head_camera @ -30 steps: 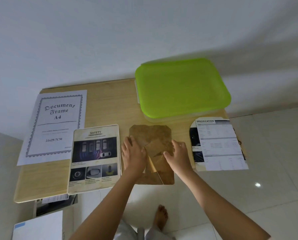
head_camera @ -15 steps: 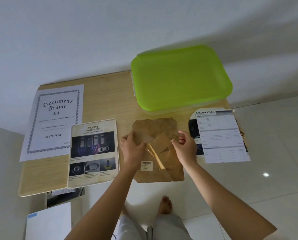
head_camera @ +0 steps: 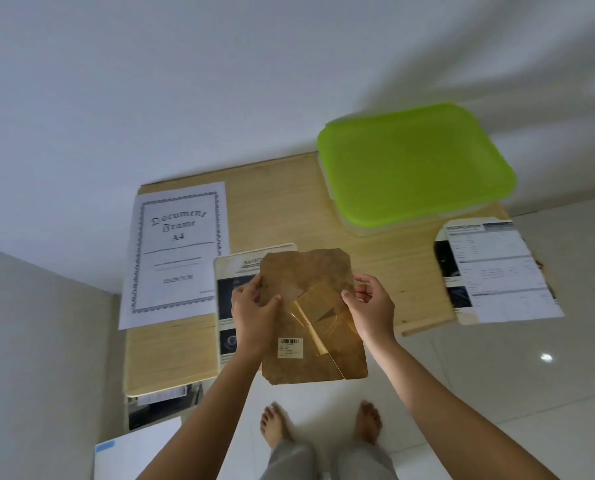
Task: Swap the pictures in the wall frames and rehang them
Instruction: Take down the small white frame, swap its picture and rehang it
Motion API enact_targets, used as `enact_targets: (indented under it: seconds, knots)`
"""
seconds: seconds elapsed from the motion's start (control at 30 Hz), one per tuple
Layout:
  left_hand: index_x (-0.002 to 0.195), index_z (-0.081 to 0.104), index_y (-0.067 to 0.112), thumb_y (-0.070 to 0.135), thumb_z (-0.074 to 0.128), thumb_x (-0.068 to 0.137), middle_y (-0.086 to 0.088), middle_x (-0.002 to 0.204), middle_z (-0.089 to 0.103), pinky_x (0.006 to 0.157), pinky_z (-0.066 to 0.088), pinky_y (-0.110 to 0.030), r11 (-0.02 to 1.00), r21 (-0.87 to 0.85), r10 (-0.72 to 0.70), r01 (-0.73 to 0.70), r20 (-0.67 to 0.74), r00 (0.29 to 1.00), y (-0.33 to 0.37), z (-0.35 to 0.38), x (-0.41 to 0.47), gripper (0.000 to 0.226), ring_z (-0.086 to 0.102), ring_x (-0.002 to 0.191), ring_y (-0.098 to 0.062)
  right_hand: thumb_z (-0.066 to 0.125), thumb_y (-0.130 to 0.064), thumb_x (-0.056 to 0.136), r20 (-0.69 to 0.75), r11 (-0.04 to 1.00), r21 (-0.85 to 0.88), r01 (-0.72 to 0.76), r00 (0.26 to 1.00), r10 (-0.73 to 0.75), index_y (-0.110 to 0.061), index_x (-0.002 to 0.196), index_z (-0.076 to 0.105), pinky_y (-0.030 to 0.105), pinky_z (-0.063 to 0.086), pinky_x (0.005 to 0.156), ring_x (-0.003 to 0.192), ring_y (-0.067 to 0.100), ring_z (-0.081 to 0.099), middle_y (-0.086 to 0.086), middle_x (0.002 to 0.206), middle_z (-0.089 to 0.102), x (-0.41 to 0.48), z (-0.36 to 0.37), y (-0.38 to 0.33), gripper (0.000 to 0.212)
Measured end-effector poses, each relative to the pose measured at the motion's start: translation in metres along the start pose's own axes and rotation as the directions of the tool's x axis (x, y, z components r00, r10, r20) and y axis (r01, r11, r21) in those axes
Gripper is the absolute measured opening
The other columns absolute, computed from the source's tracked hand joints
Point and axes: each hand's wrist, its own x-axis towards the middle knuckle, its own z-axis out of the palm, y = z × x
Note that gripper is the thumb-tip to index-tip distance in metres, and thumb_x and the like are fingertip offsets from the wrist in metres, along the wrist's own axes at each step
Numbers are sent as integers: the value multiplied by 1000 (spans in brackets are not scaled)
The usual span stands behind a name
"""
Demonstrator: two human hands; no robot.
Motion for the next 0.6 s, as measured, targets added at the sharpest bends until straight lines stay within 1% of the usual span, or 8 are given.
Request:
enact_targets:
  seconds: [0.1, 0.2, 0.3, 0.37, 0.43, 0.5, 0.53, 0.6]
  knots:
    - [135, 45, 17, 12, 68, 81, -3, 120, 44, 76, 45, -20, 1000, 6, -16, 16, -10, 1000, -17, -33, 11, 59, 52, 102, -15, 66, -8, 82, 24, 1000, -11, 12, 1000, -12, -12, 110, 58, 9, 41, 65, 90, 15, 54, 2, 94, 57, -10, 38, -3, 30]
    - [137, 42, 14, 8, 66, 81, -1, 116, 41, 78, 42, -20, 999, 42, -25, 25, -19, 1000, -27, -55, 22, 61, 49, 102, -14, 66, -8, 82, 45, 999, -38, 30, 999, -28, -11, 109, 57, 10, 41, 66, 89, 14, 54, 3, 95, 58, -14, 66, -6, 29]
    - [138, 40, 12, 7, 64, 83, 2, 113, 36, 78, 41, -18, 997, 70, -37, 37, 5, 999, -33, -64, 30, 60, 46, 101, -13, 66, -8, 82, 42, 998, -55, 40, 998, -38, -12, 109, 57, 10, 41, 65, 87, 12, 53, 3, 94, 58, -11, 80, -9, 29]
    - [139, 39, 11, 8, 63, 84, 3, 113, 35, 85, 43, -22, 996, 91, -28, 25, 31, 999, -37, -67, 34, 59, 45, 105, -15, 66, -8, 82, 29, 997, -63, 46, 999, -45, -11, 108, 58, 10, 42, 65, 86, 12, 53, 2, 93, 58, -7, 86, -11, 28]
    - [140, 37, 11, 9, 61, 85, 2, 114, 34, 91, 42, -25, 992, 126, -9, 2, 51, 999, -41, -68, 36, 60, 42, 109, -15, 65, -6, 82, 21, 995, -80, 55, 998, -53, -9, 108, 59, 13, 45, 70, 85, 12, 54, 2, 92, 58, -4, 88, -13, 27]
    - [141, 34, 11, 13, 60, 86, -2, 120, 34, 99, 39, -32, 980, 193, 31, -42, 63, 998, -44, -67, 37, 61, 36, 115, -17, 64, -6, 82, 26, 989, -123, 81, 997, -79, -9, 108, 61, 23, 50, 79, 86, 14, 56, 4, 92, 60, -2, 89, -12, 26]
    - [141, 33, 12, 15, 60, 86, -5, 124, 34, 103, 37, -36, 971, 229, 54, -68, 68, 996, -47, -67, 37, 62, 32, 118, -19, 64, -6, 83, 29, 982, -156, 104, 994, -101, -9, 108, 61, 26, 50, 82, 87, 16, 57, 5, 93, 60, -1, 90, -11, 25]
    - [142, 31, 15, 22, 60, 86, -8, 129, 31, 105, 33, -40, 958, 266, 88, -109, 88, 992, -52, -66, 36, 64, 28, 122, -23, 62, -9, 85, 45, 960, -228, 160, 987, -154, -10, 113, 61, 25, 48, 84, 90, 17, 57, 5, 98, 57, -1, 90, -8, 28]
